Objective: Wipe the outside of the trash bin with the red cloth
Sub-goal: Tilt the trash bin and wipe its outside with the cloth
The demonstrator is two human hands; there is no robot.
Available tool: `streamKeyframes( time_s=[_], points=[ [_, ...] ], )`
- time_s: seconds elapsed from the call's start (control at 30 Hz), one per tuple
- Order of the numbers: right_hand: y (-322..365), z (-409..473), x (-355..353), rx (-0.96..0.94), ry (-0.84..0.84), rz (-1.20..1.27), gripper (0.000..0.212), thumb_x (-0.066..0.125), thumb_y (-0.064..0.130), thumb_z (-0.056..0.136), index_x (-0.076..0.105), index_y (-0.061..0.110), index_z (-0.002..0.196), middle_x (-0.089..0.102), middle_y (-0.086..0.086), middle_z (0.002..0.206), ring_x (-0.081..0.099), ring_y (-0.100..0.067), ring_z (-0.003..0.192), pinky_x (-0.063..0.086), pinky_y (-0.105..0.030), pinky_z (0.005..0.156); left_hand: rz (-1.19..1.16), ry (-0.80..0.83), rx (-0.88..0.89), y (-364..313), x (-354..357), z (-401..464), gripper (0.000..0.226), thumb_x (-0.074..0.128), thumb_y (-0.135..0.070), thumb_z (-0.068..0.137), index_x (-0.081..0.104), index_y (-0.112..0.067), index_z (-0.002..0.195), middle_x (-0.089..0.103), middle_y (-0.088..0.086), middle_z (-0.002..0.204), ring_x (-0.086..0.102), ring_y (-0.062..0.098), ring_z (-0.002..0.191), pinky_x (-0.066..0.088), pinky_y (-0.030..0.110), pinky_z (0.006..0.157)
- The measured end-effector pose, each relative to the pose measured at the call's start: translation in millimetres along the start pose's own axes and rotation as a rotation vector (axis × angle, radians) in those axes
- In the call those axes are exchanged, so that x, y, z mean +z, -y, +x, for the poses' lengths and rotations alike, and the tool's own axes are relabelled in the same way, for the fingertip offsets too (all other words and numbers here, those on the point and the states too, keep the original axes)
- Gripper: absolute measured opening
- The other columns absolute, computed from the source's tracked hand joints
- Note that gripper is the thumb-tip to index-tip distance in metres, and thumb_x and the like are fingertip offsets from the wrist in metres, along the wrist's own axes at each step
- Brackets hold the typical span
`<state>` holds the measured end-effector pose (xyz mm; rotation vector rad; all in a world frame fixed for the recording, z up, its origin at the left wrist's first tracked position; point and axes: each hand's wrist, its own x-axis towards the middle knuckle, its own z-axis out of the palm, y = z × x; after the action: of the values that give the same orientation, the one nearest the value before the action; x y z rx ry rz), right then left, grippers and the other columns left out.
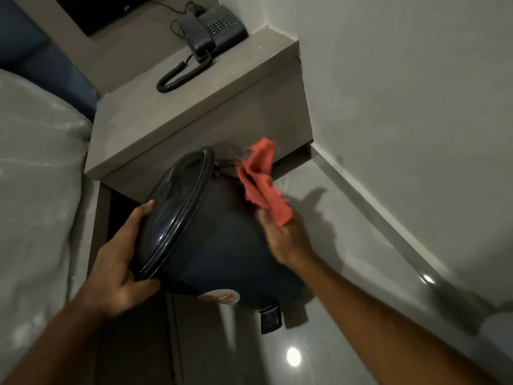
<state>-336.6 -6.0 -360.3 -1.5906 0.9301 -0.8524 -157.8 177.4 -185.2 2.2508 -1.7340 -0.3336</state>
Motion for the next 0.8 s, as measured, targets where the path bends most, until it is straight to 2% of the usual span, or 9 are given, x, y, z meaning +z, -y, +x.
streamKeyframes(
  time_s=[0.07, 0.17, 0.23, 0.3, 0.4, 0.5, 0.57, 0.67, 0.8],
  points=[
    [-43, -2, -20, 0.320, 0.138, -0.019, 0.053, 0.036, 0.058, 0.098, 0.049, 0.033, 0.143, 0.060, -0.011, 0.135, 0.056, -0.032, 0.126, 0.043, -0.042, 0.101, -0.003, -0.011, -0.007, 0, 0, -2, 0.115, 0.064, -0.047, 0.053, 0.022, -0.008, 0.153, 0.049, 0.009, 0.145, 0.053, 0.019, 0.124, 0.041, 0.013, 0.100],
    [-43, -6, -22, 0.455, 0.015, 0.076, 0.045, 0.042, 0.044, 0.105, 0.052, 0.021, 0.142, 0.058, -0.006, 0.119, 0.057, -0.023, 0.115, 0.040, -0.032, 0.092, -0.027, -0.012, -0.024, -1, -2, -3, 0.115, 0.065, -0.047, 0.053, 0.022, -0.011, 0.153, 0.049, 0.008, 0.144, 0.053, 0.019, 0.126, 0.044, 0.023, 0.101],
    [-4, -14, -10, 0.281, -0.069, 0.011, 0.033, 0.046, 0.041, 0.104, 0.062, 0.024, 0.127, 0.062, -0.002, 0.107, 0.061, -0.021, 0.099, 0.045, -0.027, 0.079, -0.014, -0.028, -0.024, -4, -1, -1, 0.114, 0.064, -0.045, 0.053, 0.022, -0.011, 0.153, 0.049, 0.008, 0.143, 0.053, 0.020, 0.124, 0.046, 0.027, 0.101],
    [44, -25, 6, 0.025, -0.112, 0.074, 0.034, 0.048, 0.046, 0.100, 0.057, 0.027, 0.127, 0.065, -0.003, 0.115, 0.063, -0.021, 0.105, 0.054, -0.033, 0.088, 0.010, -0.044, -0.012, -10, 4, 4, 0.113, 0.062, -0.046, 0.054, 0.022, -0.008, 0.153, 0.050, 0.009, 0.141, 0.054, 0.020, 0.120, 0.044, 0.018, 0.095],
    [88, -47, 33, -0.273, -0.129, -0.079, 0.064, 0.042, 0.052, 0.096, 0.025, 0.024, 0.151, 0.043, -0.016, 0.151, 0.033, -0.030, 0.140, 0.027, -0.050, 0.120, 0.092, -0.046, -0.019, -19, 8, 12, 0.115, 0.058, -0.051, 0.054, 0.021, -0.006, 0.153, 0.050, 0.016, 0.139, 0.053, 0.025, 0.115, 0.041, 0.020, 0.086],
    [52, -84, 44, -0.527, -0.018, -0.423, 0.085, 0.043, 0.052, 0.095, -0.002, 0.023, 0.161, 0.010, -0.012, 0.168, 0.009, -0.039, 0.153, 0.010, -0.061, 0.122, 0.104, -0.035, -0.043, -22, 6, 9, 0.116, 0.059, -0.050, 0.052, 0.021, -0.007, 0.153, 0.050, 0.017, 0.140, 0.054, 0.026, 0.116, 0.040, 0.020, 0.086],
    [4, -98, 35, -0.532, -0.037, -0.520, 0.076, 0.038, 0.055, 0.100, 0.006, 0.024, 0.162, 0.010, -0.010, 0.169, 0.016, -0.042, 0.152, 0.013, -0.061, 0.121, 0.050, -0.030, -0.059, -26, 5, 12, 0.116, 0.063, -0.048, 0.051, 0.022, -0.011, 0.153, 0.052, 0.013, 0.139, 0.056, 0.027, 0.116, 0.044, 0.026, 0.089],
    [-32, -83, 8, -0.045, -0.160, -0.490, 0.051, 0.039, 0.045, 0.098, 0.046, 0.020, 0.142, 0.058, -0.014, 0.135, 0.057, -0.028, 0.121, 0.046, -0.051, 0.105, 0.008, -0.047, -0.079, -39, 9, 18, 0.117, 0.062, -0.048, 0.048, 0.023, -0.014, 0.154, 0.050, 0.008, 0.141, 0.052, 0.025, 0.120, 0.043, 0.026, 0.092],
    [7, -57, -16, 0.168, -0.259, -0.009, 0.012, 0.049, 0.036, 0.100, 0.056, 0.036, 0.091, 0.059, 0.008, 0.088, 0.063, -0.023, 0.094, 0.048, -0.030, 0.079, 0.002, -0.126, -0.159, -60, 15, 19, 0.115, 0.060, -0.052, 0.049, 0.024, -0.015, 0.153, 0.050, 0.014, 0.143, 0.051, 0.030, 0.125, 0.044, 0.036, 0.100]
  ],
)
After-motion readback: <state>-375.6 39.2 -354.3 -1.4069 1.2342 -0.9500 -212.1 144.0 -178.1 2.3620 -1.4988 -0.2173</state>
